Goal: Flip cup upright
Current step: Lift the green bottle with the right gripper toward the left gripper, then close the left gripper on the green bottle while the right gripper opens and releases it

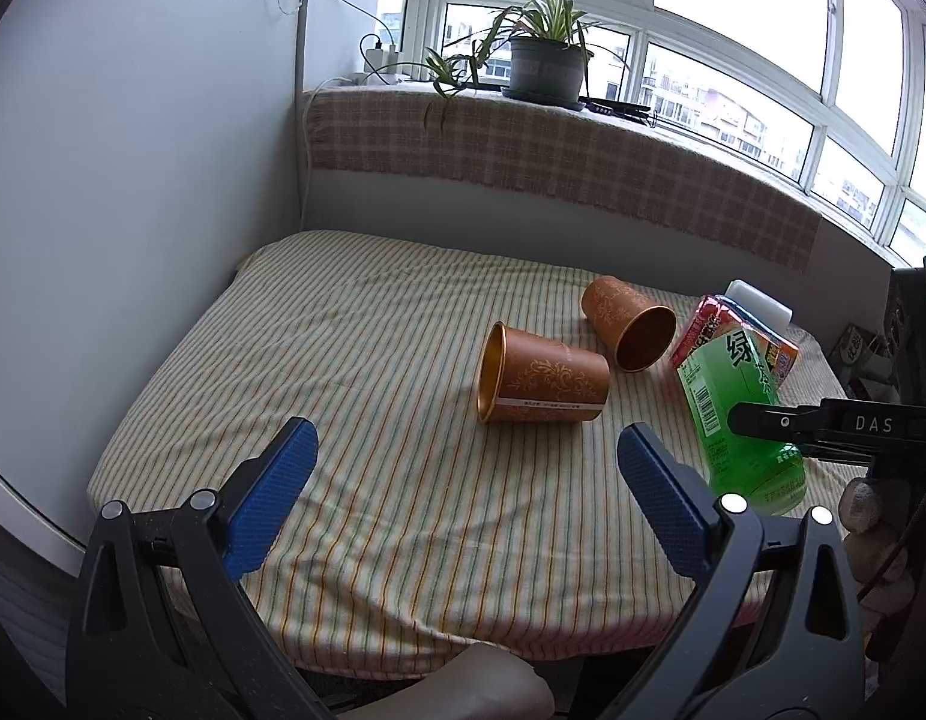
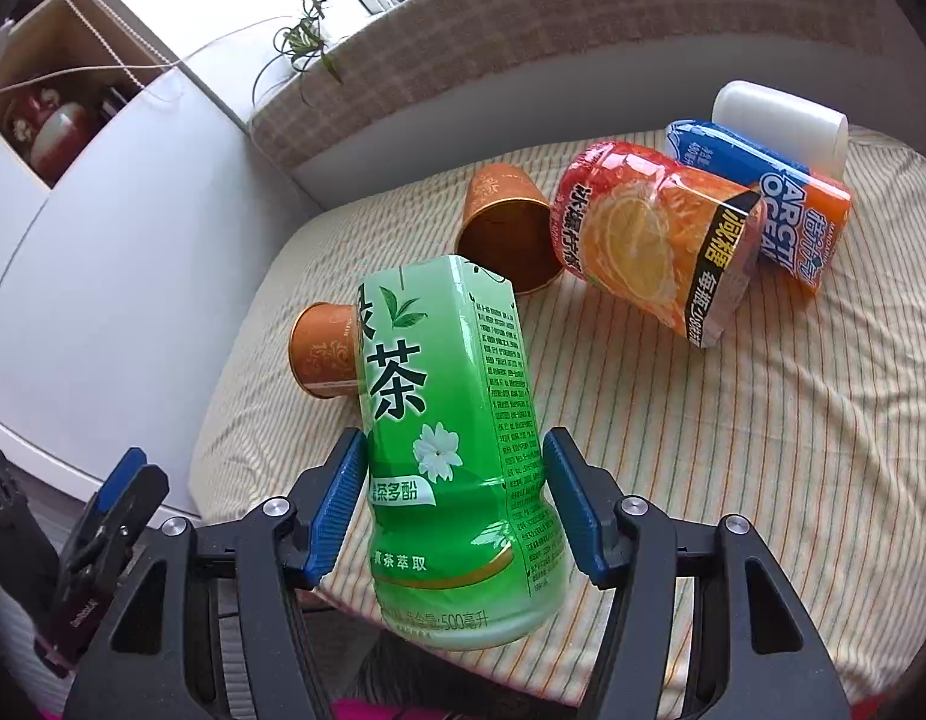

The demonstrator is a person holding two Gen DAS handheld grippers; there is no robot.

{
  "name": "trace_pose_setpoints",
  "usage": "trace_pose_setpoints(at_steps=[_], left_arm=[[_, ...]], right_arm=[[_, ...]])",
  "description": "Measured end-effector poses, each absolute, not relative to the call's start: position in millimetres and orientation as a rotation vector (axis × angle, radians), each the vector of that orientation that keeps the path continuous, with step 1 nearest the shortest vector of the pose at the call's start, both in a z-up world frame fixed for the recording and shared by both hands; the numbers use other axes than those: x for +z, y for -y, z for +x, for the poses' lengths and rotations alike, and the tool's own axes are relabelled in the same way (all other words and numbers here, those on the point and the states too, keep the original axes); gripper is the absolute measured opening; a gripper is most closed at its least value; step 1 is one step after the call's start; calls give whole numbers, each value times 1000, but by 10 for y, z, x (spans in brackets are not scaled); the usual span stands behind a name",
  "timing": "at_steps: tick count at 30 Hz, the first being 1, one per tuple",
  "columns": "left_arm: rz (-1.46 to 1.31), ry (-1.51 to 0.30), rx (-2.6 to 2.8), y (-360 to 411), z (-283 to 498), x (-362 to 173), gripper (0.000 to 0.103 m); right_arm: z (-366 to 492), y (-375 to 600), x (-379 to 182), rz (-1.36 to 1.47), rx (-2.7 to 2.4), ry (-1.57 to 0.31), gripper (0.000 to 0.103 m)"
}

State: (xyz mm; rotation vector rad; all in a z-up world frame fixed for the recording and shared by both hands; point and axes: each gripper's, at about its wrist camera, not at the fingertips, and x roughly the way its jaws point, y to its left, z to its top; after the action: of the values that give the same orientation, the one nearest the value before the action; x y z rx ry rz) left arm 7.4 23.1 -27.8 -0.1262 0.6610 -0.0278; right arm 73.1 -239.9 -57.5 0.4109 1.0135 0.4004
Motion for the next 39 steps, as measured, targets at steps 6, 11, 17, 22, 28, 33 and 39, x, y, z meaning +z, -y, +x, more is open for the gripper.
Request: trace_pose_setpoints(at_steps=[6, 11, 17, 22, 28, 33, 39], left_arm=[[-126, -706, -73, -92, 117, -360, 102], [-129, -724, -89, -39, 132, -381, 102], [-105, -735, -114, 52, 154, -373, 102], [-98, -733, -137, 143, 180, -331, 102], [-96, -746, -166, 259, 241, -323, 102], [-139, -803, -216, 344, 371, -399, 102], [-244, -921, -320, 468, 587, -541, 102]], right_arm=[[615, 2630, -785, 560, 343, -1039, 60], [640, 2739, -951, 643, 294, -1058, 60], [681, 2804, -1100, 691, 263, -1083, 62], [663, 2860, -1100, 704, 285, -1073, 65], [467, 2962, -861, 621, 283, -988, 67], [146, 3142, -661, 548, 224, -890, 67], [-210, 3381, -544, 475, 97, -821, 67]])
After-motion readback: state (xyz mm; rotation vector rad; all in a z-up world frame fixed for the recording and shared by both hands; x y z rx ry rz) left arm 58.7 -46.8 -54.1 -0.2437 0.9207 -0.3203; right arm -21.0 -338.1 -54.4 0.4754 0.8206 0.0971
